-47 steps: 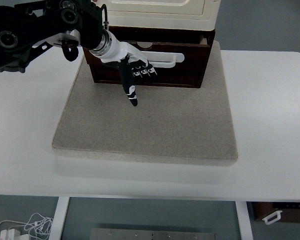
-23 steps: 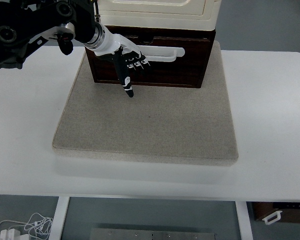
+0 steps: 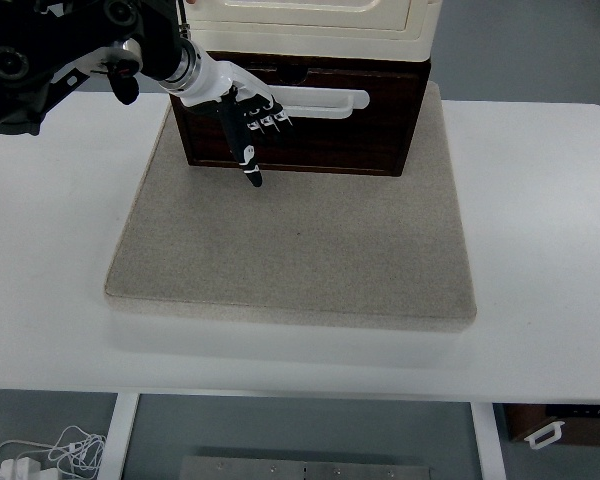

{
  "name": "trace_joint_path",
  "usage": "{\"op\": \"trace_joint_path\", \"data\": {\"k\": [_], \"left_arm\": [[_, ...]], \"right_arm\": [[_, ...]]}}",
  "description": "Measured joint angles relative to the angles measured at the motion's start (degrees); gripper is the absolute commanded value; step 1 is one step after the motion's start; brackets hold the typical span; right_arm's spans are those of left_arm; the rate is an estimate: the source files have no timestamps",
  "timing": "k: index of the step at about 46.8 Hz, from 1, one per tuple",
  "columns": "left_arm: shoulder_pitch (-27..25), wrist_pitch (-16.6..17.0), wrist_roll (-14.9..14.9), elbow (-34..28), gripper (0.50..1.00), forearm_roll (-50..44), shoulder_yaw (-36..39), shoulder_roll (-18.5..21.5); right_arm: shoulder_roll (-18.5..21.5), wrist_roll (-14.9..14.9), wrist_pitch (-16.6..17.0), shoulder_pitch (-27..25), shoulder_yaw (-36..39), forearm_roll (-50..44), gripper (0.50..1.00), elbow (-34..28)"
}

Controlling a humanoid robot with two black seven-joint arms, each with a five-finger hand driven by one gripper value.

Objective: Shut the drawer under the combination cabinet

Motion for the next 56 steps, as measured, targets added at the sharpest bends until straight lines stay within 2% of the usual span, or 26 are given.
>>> {"op": "trace_joint_path", "data": {"k": [34,56], "left_arm": [[0.10,0.00,-0.40,1.93,0.994,1.09,-1.46,-0.07],[0.11,0.00,-1.13,-3.46,0.994,0.05,-6.43,-0.34]], "right_arm": [[0.00,0.00,0.01,0.00,0.00,0.02,0.952,0.00],[0.00,0.00,0.01,0.00,0.00,0.02,0.952,0.00]]}}
